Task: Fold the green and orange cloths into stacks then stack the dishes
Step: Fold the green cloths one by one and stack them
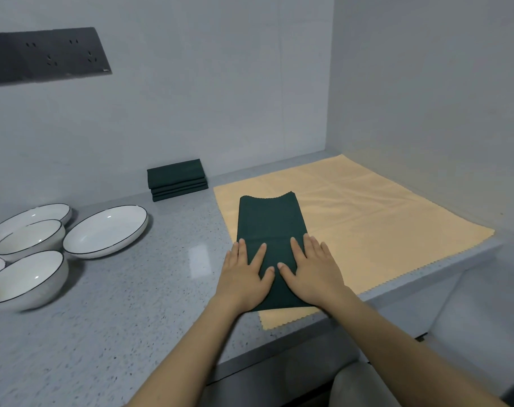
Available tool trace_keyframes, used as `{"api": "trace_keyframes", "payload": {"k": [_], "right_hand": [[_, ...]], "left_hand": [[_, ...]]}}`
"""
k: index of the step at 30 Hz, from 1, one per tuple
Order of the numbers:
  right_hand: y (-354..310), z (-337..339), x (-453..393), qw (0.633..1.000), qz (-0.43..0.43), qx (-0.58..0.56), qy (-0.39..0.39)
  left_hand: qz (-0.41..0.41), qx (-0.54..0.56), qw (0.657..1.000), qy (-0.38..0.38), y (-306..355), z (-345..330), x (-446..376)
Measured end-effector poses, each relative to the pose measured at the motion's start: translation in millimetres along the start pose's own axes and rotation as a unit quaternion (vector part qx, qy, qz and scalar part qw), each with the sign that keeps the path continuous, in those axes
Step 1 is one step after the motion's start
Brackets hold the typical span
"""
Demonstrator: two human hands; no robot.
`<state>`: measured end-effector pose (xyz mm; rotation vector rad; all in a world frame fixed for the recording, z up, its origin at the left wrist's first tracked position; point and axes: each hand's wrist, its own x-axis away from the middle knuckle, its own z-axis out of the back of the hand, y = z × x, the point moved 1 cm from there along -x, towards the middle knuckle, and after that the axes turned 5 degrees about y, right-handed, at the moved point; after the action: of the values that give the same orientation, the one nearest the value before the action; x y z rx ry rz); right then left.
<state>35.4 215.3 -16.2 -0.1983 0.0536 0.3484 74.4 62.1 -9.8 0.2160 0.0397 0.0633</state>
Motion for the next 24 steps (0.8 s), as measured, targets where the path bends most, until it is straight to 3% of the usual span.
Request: {"api": "trace_keyframes", "payload": {"k": [3, 5, 8, 10, 13, 15, 18, 24], "right_hand": [[0.4, 1.3, -3.0, 1.000, -0.008, 0.002, -0.015], [2.7, 8.6, -3.2, 0.999, -0.007, -0.029, -0.028], [9.1, 25.0, -8.5, 0.989, 0.001, -0.127, 0.073], [12.2, 36.9, -15.1, 0.966, -0.008, -0.204, 0.157], [9.5, 47.2, -29.4, 0.919, -0.085, -0.362, 0.133], [6.9, 46.5, -41.2, 0.893, -0.135, -0.420, 0.090], [9.6, 40.1, -55.3, 0.886, -0.190, -0.418, 0.061], [20.1, 27.0, -69.0, 0.891, -0.228, -0.379, 0.102]], "left_hand": [[0.003, 0.031, 1.000, -0.007, -2.6, 2.7, -4.8], [0.013, 0.118, 0.993, 0.008, -7.7, 9.8, -7.6], [0.013, 0.232, 0.964, 0.125, -13.2, 28.9, -11.0], [0.050, 0.267, 0.945, 0.180, -10.3, 41.5, -15.9], [0.118, 0.337, 0.918, 0.173, -3.0, 48.6, -29.8], [0.142, 0.348, 0.913, 0.161, 0.5, 46.1, -41.1], [0.165, 0.335, 0.915, 0.152, -0.8, 35.1, -56.6], [0.217, 0.273, 0.919, 0.181, -13.6, 17.2, -71.2]]}}
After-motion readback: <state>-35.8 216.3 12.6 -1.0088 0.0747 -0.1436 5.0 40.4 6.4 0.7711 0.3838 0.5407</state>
